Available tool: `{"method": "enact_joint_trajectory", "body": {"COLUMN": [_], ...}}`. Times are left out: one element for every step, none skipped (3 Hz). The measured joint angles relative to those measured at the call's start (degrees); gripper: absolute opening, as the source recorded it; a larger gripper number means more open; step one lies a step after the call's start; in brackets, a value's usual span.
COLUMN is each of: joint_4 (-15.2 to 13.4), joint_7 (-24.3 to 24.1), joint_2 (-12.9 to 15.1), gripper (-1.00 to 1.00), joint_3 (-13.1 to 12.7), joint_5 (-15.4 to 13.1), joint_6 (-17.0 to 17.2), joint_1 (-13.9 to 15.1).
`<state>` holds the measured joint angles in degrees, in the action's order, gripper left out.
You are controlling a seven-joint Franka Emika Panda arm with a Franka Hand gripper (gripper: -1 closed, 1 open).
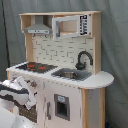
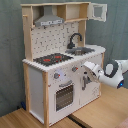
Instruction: Play with the kitchen
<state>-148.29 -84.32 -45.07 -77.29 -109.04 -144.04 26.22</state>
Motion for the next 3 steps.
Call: {"method": "enact_joint_trajectory", "body": {"joint_4": [0.7, 3.0, 5.7], "joint_7": [-3.7, -5.3, -5.9], "joint_2": [0.3, 1.2, 1.5], "gripper": [1.0, 1.0, 1.0], "joint_3": [-0.8, -3.6, -6.8], "joint_5": [-3.6, -5.2, -5.3], "joint_6": [-1.0, -1.3, -1.6], "joint_1": [2.3, 6.4, 10.4]}}
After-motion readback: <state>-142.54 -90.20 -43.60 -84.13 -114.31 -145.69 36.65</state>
